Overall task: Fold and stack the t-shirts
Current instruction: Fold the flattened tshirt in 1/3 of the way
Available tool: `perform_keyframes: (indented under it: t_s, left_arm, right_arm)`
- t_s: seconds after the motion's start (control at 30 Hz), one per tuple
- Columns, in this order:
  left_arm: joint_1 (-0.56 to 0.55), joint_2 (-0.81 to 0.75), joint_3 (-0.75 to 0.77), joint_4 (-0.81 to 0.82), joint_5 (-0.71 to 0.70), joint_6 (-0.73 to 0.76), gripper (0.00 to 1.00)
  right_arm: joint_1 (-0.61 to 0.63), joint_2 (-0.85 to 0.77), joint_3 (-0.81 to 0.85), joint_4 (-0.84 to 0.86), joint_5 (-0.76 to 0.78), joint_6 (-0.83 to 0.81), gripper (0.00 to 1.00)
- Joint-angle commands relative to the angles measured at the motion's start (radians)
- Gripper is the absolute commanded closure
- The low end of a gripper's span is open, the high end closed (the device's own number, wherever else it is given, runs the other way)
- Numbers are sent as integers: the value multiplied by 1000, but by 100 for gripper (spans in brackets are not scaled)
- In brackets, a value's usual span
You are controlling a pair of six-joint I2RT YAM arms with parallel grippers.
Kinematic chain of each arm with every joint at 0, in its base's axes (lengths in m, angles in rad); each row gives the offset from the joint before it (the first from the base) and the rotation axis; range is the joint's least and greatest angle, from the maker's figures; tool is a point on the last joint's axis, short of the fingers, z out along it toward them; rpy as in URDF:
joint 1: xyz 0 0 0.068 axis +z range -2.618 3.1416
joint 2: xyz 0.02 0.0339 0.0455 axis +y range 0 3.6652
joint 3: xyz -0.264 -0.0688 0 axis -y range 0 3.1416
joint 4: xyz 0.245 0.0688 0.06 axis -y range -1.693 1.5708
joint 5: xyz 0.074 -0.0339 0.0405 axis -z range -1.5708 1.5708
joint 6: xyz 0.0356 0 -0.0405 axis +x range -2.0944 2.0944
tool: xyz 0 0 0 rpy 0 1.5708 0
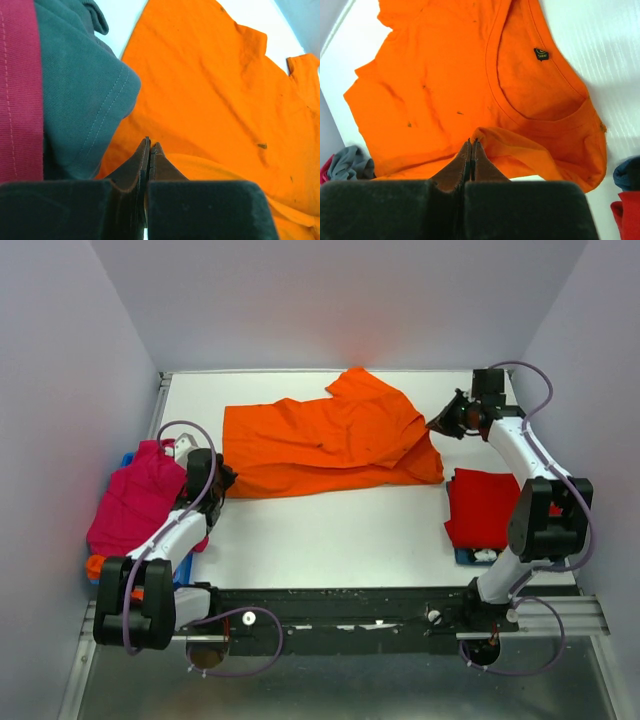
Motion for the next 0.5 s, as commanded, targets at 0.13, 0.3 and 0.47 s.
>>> perform_keyframes:
  t_s: [0.13, 0.3, 0.47]
  left_arm:
    - [1, 17, 35, -36, -69, 13, 100]
    - [1, 49, 23, -6, -73, 11, 100]
    - [1, 95, 29, 15, -70, 7, 100]
  right_arm:
    - [23, 113, 112, -51, -3, -49, 99]
    - [29, 153, 156, -66, 8, -65, 99]
    - [37, 195, 213, -83, 11, -75, 99]
